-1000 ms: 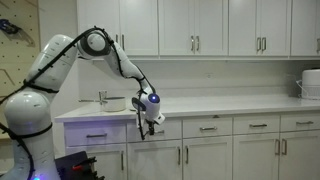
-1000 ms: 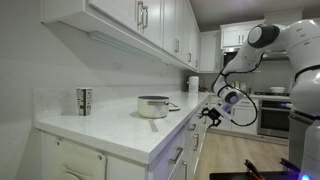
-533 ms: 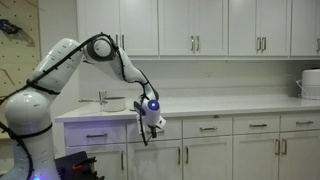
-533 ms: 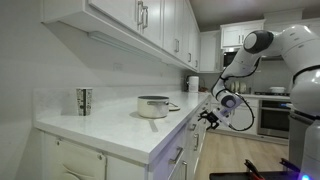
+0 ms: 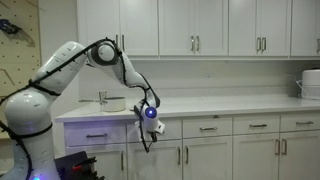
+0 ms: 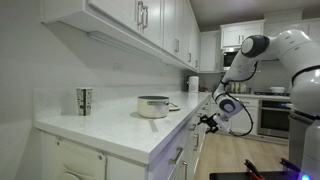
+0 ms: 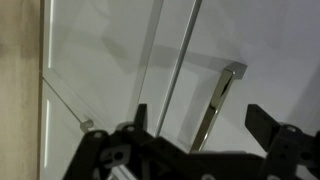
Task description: Open the second drawer from the left
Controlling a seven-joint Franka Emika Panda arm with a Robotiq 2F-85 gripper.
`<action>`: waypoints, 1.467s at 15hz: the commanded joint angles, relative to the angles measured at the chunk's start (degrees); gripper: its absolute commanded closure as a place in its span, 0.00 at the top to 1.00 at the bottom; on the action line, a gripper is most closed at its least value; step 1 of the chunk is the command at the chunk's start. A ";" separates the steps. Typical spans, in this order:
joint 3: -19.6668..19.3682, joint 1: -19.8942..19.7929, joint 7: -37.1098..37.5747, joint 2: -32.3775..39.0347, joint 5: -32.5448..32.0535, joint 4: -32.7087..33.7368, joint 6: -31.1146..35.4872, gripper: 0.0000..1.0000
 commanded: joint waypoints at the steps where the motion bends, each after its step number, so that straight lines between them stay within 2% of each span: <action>1: 0.41 0.56 -5.86 0.87 4.24 1.03 1.01 1.00; 2: -1.46 2.42 -6.88 1.03 5.32 1.36 0.11 1.00; 11: -2.17 6.34 -4.98 5.11 4.69 9.83 1.51 1.00; 21: -3.41 7.47 -2.34 14.07 2.86 18.60 4.45 1.00; 22: -3.40 7.51 -2.17 14.57 2.46 18.98 4.64 0.75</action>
